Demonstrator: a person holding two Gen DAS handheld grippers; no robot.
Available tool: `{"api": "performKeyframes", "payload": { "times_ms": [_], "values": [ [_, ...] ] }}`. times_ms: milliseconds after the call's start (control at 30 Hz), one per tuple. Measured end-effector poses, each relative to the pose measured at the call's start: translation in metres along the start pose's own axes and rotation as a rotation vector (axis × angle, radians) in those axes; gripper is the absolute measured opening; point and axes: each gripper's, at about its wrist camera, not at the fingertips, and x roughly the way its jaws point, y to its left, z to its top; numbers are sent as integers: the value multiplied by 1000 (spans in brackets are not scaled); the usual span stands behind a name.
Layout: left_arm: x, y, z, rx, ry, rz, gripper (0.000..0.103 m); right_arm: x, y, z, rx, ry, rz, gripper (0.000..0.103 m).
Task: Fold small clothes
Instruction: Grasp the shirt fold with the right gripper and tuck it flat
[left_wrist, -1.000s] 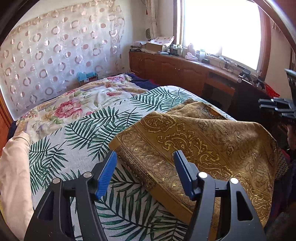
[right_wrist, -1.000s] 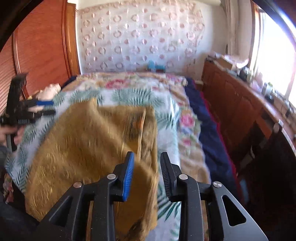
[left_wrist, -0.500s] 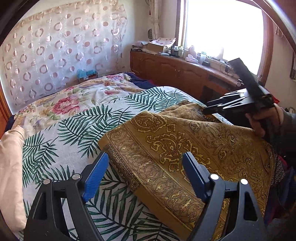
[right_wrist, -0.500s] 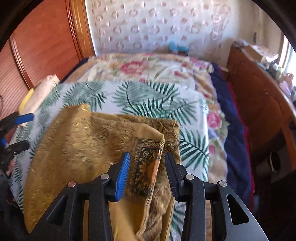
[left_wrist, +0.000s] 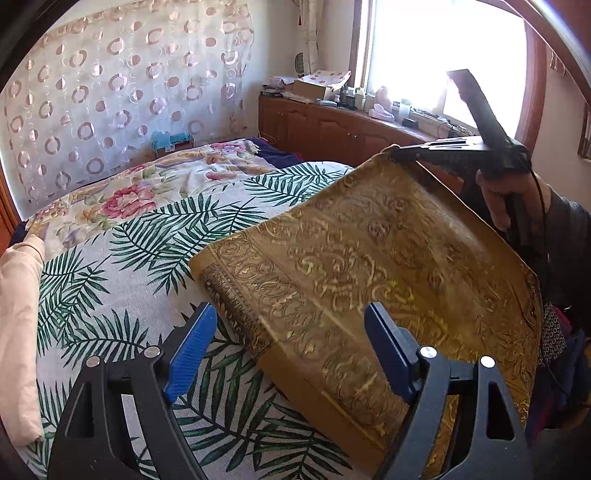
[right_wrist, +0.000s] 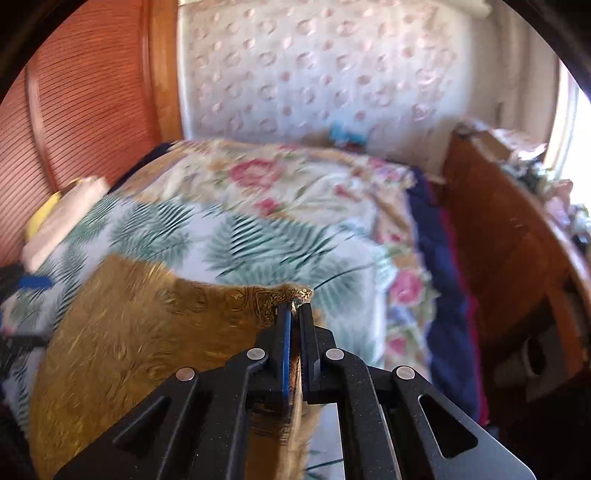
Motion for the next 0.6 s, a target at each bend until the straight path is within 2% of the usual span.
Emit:
{"api": "performKeyframes", "payload": {
  "times_ms": [233, 300, 400, 467, 600],
  "values": [
    [-4, -4, -4, -16, 6, 13, 83, 46, -4, -2, 6, 116, -77, 4],
    [-7, -5, -6, -12, 6, 23, 83, 53, 0, 4, 15, 129, -80, 10],
    [-11, -8, -8, -11, 4, 31, 83, 39, 0, 0, 28, 107, -92, 27],
    [-14, -9, -8, -9, 0, 38, 83, 24, -1, -4, 45, 88, -96, 48],
    [-22, -14, -11, -10, -10, 41, 83, -11, 1, -27, 79, 49, -68, 51]
  ]
}}
